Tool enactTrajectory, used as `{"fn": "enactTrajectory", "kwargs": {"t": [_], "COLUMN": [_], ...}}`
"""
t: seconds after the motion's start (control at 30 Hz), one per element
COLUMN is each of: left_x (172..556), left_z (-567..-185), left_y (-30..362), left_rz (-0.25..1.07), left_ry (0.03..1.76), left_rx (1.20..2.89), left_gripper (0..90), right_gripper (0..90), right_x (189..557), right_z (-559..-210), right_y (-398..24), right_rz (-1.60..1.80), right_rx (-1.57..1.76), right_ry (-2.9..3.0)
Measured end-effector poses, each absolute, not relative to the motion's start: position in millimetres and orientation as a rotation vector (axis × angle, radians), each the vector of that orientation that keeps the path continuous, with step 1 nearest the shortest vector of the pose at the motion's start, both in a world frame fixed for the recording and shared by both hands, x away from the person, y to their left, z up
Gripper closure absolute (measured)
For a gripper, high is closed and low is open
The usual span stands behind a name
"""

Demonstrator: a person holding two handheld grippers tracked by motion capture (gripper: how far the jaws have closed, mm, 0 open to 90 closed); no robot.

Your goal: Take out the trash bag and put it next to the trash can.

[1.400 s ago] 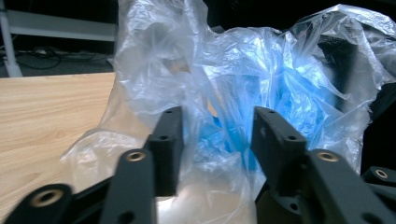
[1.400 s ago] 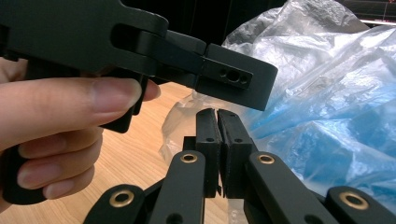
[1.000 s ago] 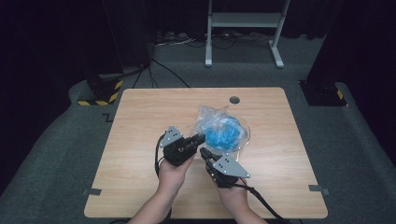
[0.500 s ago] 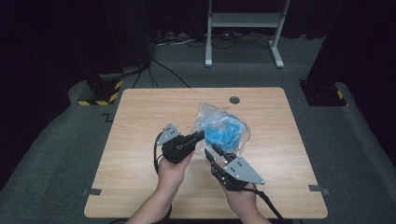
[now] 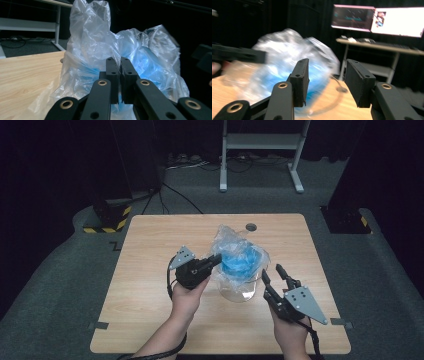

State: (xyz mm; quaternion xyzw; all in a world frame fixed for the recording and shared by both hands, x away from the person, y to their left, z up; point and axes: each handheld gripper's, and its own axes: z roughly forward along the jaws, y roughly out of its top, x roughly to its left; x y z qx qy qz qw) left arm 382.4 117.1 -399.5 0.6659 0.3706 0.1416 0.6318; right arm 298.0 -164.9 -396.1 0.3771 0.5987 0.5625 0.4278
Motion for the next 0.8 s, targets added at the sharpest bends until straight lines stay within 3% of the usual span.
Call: {"fn": "enactTrajectory", "kwargs": {"t": [0.17,0.37,0.47,0.53,0.8], "left_x": [382.9,377.6,372.9,367.2,353.0], "left_z": [-396.3,-383.7,-378.3,-373.5,-355.1], "left_y": [114.0,116.7,119.6,121.9,126.8], "left_rz": [0.324,0.345,0.357,0.37,0.433], "left_ry": [0.831,0.771,0.737,0.707,0.64], "left_rx": [1.517,1.474,1.448,1.418,1.359], "left_gripper": [86.5,87.3,87.6,87.8,88.2], "right_gripper": [51.5,40.8,37.6,29.5,21.0], "right_x": [306.0,334.3,341.3,348.3,357.2], "right_z": [-409.8,-450.0,-461.3,-468.1,-479.2], "right_y": [-185.9,-215.1,-219.2,-221.2,-216.6], "right_rz": [1.366,1.243,1.247,1.225,1.21], "right_rx": [1.047,1.242,1.308,1.379,1.432], "right_ry": [1.484,1.596,1.624,1.649,1.7]}}
